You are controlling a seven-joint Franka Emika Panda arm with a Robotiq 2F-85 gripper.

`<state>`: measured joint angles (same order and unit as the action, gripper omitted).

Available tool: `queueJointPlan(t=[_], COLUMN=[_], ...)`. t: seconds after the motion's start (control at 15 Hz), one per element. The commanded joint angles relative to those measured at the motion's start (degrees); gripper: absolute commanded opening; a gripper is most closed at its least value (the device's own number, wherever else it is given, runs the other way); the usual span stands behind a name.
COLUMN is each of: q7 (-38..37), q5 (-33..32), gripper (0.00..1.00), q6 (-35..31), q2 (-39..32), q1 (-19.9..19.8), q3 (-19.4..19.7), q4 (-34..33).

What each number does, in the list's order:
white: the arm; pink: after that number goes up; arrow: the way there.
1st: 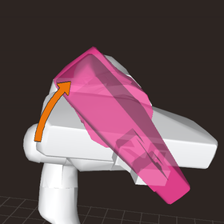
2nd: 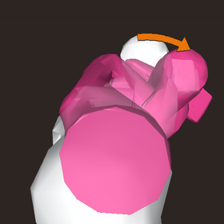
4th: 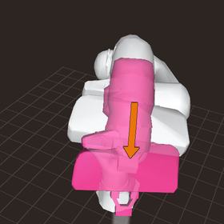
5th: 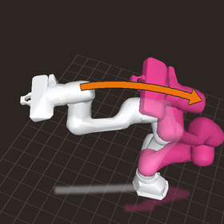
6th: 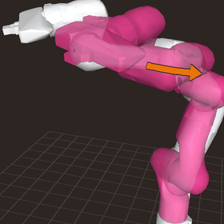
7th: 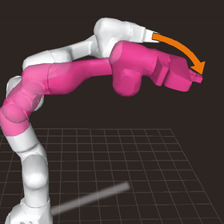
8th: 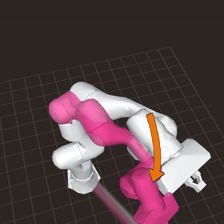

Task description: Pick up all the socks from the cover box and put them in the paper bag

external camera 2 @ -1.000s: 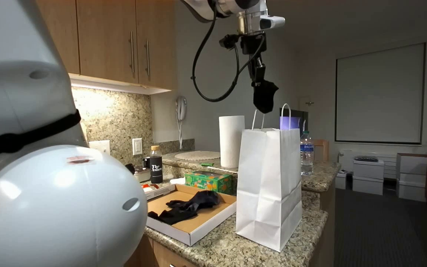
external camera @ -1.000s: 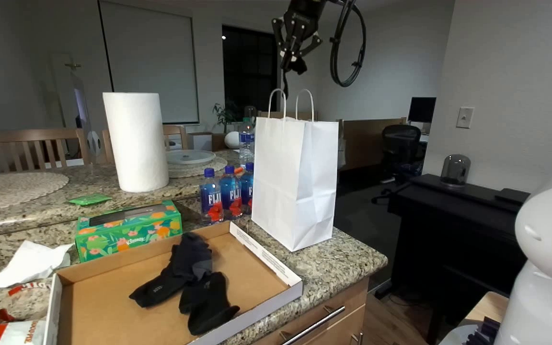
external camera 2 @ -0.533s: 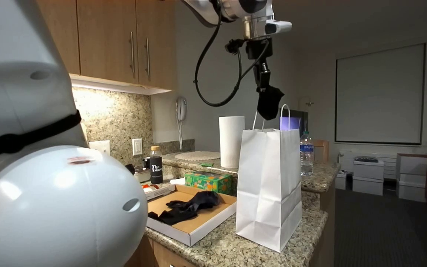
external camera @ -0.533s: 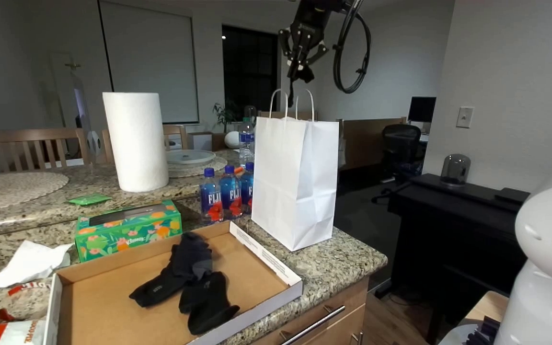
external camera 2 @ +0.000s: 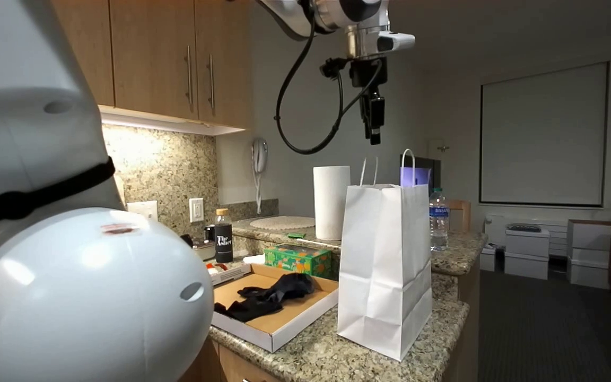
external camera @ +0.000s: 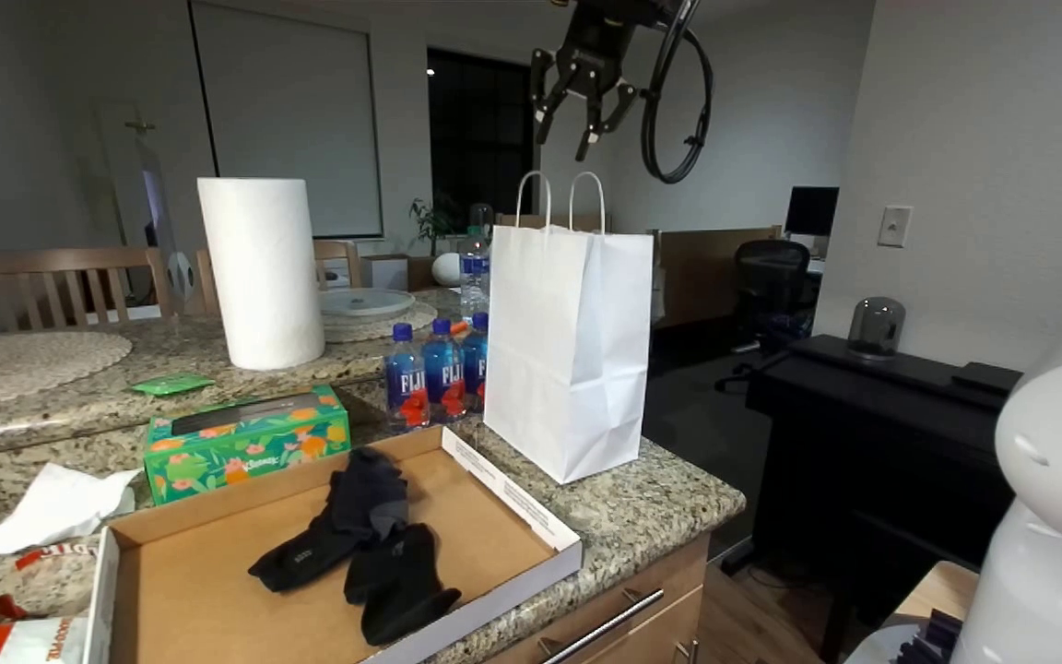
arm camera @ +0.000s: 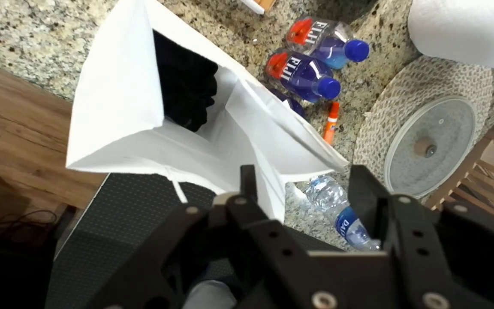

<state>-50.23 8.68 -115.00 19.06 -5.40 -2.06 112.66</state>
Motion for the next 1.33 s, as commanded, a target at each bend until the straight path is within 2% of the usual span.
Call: queueJointPlan(t=[0.0, 0.07, 0.2, 0.6, 0.93, 1.13, 1.27], q7=[2.88, 3.31, 5.38, 10.40, 17.87, 17.61, 13.25], q5=[1.51, 0.98, 1.17, 0.69, -0.52, -6.71, -12.79], gripper=[0.90, 0.97, 1.00, 1.00, 1.00, 1.00, 1.00], q6=[-0.24, 0.15, 2.02, 3.87, 0.31, -1.36, -8.67], q2=[2.39, 2.48, 2.10, -3.31, -11.35, -17.91, -21.80], q1=[2.99, 3.91, 6.41, 12.33, 16.24, 18.73, 19.97], q3=[-1.42, -2.31, -4.06, -9.45, -13.10, -15.99, -16.30], q4=[2.54, 2.77, 3.26, 6.69, 9.47, 9.04, 9.20])
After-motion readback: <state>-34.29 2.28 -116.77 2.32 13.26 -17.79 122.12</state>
